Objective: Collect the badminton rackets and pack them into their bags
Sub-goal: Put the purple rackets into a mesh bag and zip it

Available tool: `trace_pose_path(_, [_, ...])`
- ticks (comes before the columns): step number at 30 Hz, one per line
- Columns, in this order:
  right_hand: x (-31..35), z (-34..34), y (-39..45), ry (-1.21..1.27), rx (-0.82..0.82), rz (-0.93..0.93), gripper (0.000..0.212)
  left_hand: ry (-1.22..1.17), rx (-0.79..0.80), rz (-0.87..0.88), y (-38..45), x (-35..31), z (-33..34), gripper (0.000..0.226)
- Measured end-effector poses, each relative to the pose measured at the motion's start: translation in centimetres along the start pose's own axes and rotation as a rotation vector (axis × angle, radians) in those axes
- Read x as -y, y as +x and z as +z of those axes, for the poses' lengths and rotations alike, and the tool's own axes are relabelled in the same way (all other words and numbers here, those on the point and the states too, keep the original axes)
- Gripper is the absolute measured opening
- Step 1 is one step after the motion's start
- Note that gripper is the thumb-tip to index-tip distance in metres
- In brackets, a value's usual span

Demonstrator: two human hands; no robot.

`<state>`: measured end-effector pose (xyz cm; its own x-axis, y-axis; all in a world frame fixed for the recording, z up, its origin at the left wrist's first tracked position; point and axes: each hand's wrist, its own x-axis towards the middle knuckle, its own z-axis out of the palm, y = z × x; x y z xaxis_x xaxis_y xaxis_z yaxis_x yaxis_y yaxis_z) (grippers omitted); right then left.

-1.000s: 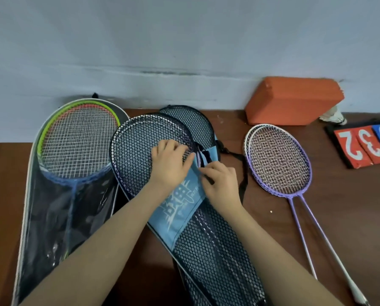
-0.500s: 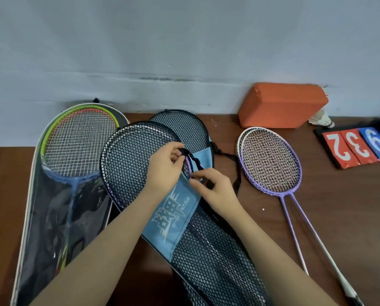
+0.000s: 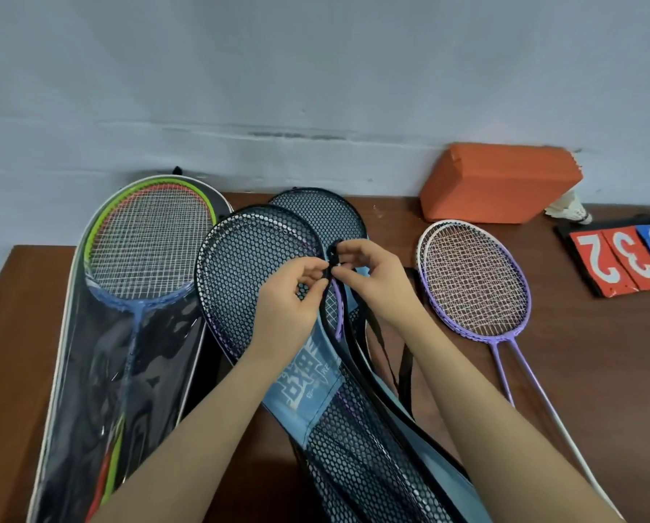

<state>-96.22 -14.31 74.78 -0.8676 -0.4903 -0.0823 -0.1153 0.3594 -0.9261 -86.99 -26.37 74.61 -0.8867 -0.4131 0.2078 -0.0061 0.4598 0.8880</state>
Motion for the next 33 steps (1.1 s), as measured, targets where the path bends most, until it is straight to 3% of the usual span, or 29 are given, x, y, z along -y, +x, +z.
trace_pose_path(8, [-0.4, 0.0, -0.4, -0.070, -0.032, -0.028, 0.018, 0.001, -0.031, -0.019, -0.2, -0.1, -0.1, 0.021])
trace_pose_path(15, [-0.8, 0.6, -1.2, -0.451, -0.074, -0.240, 0.005, 0.017, -0.021, 0.012, 0.1, 0.0, -0.2, 0.024])
trace_pose_path(21, [-0.5, -0.3, -2.4, -0.635, -0.161, -0.457, 0.015, 0.531, 0.005, 0.297, 1.6, 1.5, -0.5, 0.030])
trace_pose_path(23, [-0.5, -0.9, -2.6, -0.631, -0.185, -0.496, 0.019, 0.565, 0.045, 0.362, 2.3, 1.5, -0.7, 0.026])
trace_pose_path(27, [-0.5, -1.4, -3.4, -0.545, -0.179, -0.465, 0.017, 0.514, 0.044, 0.346, 2.9, 1.5, -0.8, 0.027])
trace_pose_path(33, [-2.7, -3.2, -6.3, -0.452, -0.013, -0.262, 0.010, 0.446, -0.027, 0.188, 3.5, 2.2, 0.3, 0.022])
